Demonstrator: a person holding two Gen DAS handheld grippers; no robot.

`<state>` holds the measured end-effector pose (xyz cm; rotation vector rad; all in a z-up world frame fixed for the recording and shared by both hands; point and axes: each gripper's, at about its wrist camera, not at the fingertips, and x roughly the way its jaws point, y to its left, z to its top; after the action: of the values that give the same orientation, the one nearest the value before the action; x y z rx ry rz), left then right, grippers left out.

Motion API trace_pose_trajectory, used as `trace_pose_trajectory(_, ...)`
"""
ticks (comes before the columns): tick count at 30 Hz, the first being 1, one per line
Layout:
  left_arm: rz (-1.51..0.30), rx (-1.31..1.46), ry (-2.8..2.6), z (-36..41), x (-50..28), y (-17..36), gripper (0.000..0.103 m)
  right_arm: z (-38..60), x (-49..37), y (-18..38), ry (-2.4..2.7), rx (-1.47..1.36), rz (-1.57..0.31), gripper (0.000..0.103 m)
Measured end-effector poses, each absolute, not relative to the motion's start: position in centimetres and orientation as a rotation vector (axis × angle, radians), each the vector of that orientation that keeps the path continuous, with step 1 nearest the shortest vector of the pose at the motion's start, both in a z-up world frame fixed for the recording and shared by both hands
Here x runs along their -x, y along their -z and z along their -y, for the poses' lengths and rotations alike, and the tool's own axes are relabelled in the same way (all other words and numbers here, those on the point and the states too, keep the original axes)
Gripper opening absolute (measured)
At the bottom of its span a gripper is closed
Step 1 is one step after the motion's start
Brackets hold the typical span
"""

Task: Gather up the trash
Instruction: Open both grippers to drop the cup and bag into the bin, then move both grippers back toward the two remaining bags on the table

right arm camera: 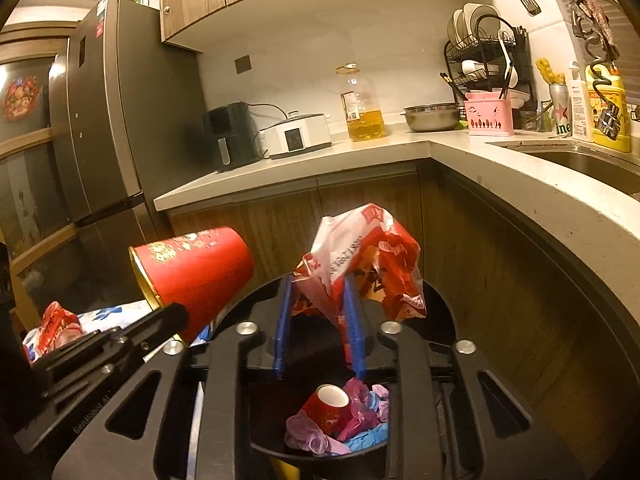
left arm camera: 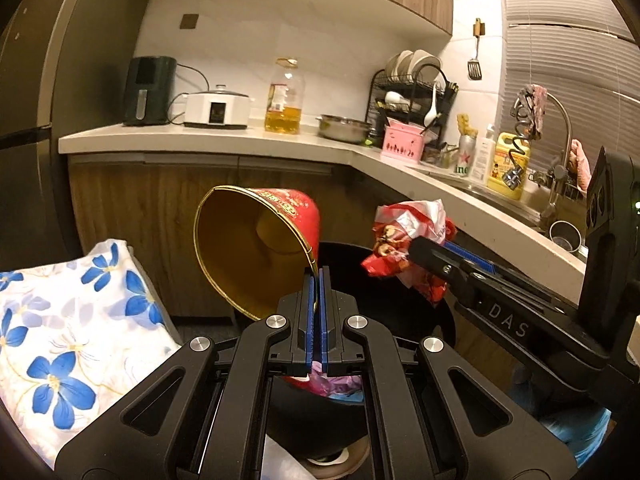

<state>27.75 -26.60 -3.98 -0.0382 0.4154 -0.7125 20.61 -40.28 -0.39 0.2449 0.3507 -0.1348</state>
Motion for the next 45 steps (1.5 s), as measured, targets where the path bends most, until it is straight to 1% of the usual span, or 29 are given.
trace_pose_trajectory(2,-0.428,0.040,0.722,26.7,-28.1,4.3,0.001,40.4,-20.8,0.5,0.134,-0.248,-0.353,0.031)
trace_pose_trajectory(4,-0.440,0.039,0.727,26.8,-28.4,4.6,0.001,40.6,-21.0,0.7,0.134,-0.255,-0.359,0.039)
trace_pose_trajectory(6,-0.450,0.046,0.726,26.7,-28.8,5.0,0.001,40.7,-21.1,0.8,0.139,-0.259,-0.364,0.040)
trace_pose_trajectory(7,-0.459,0.046,0.726,26.7,-29.0,5.1,0.002,40.8,-21.2,0.9,0.142,-0.262,-0.366,0.042)
trace_pose_trajectory(9,-0.466,0.041,0.712,26.7,-29.2,5.3,0.003,40.9,-21.2,0.9,0.149,-0.265,-0.368,0.042)
trace_pose_trajectory(11,-0.481,0.047,0.712,26.6,-29.5,5.6,0.007,41.0,-21.2,0.9,0.155,-0.268,-0.367,0.046)
trace_pose_trajectory(12,-0.487,0.054,0.711,26.4,-29.6,5.7,0.009,41.0,-21.1,1.0,0.156,-0.274,-0.365,0.050)
trace_pose_trajectory(13,-0.490,0.058,0.710,26.3,-29.6,5.8,0.015,41.1,-21.2,1.0,0.156,-0.276,-0.365,0.053)
trace_pose_trajectory(14,-0.490,0.059,0.706,26.2,-29.5,5.9,0.023,41.1,-21.2,1.0,0.159,-0.277,-0.366,0.053)
trace_pose_trajectory(15,-0.489,0.060,0.701,26.1,-29.4,5.9,0.028,41.0,-21.1,1.0,0.161,-0.277,-0.366,0.054)
trace_pose_trajectory(17,-0.480,0.068,0.684,25.6,-29.1,5.9,0.047,40.9,-20.9,1.0,0.164,-0.276,-0.365,0.058)
trace_pose_trajectory(18,-0.475,0.077,0.670,25.1,-29.0,5.9,0.050,40.8,-20.9,1.0,0.166,-0.275,-0.364,0.059)
trace_pose_trajectory(20,-0.472,0.090,0.644,24.2,-28.7,5.8,0.058,40.6,-20.7,1.0,0.172,-0.273,-0.364,0.062)
trace_pose_trajectory(23,-0.451,0.088,0.571,22.9,-28.0,5.7,0.067,40.1,-20.2,1.0,0.177,-0.273,-0.360,0.067)
trace_pose_trajectory(25,-0.437,0.084,0.520,22.1,-27.5,5.5,0.071,39.7,-20.1,0.9,0.181,-0.268,-0.357,0.072)
trace_pose_trajectory(28,-0.433,0.074,0.462,20.9,-26.9,5.3,0.073,38.6,-19.7,0.8,0.186,-0.244,-0.350,0.077)
trace_pose_trajectory(33,-0.439,0.062,0.363,18.7,-25.8,5.1,0.076,37.2,-19.0,0.6,0.178,-0.225,-0.346,0.081)
trace_pose_trajectory(45,-0.422,0.059,0.179,12.7,-22.2,4.5,0.076,32.1,-17.0,-0.1,0.110,-0.172,-0.326,0.081)
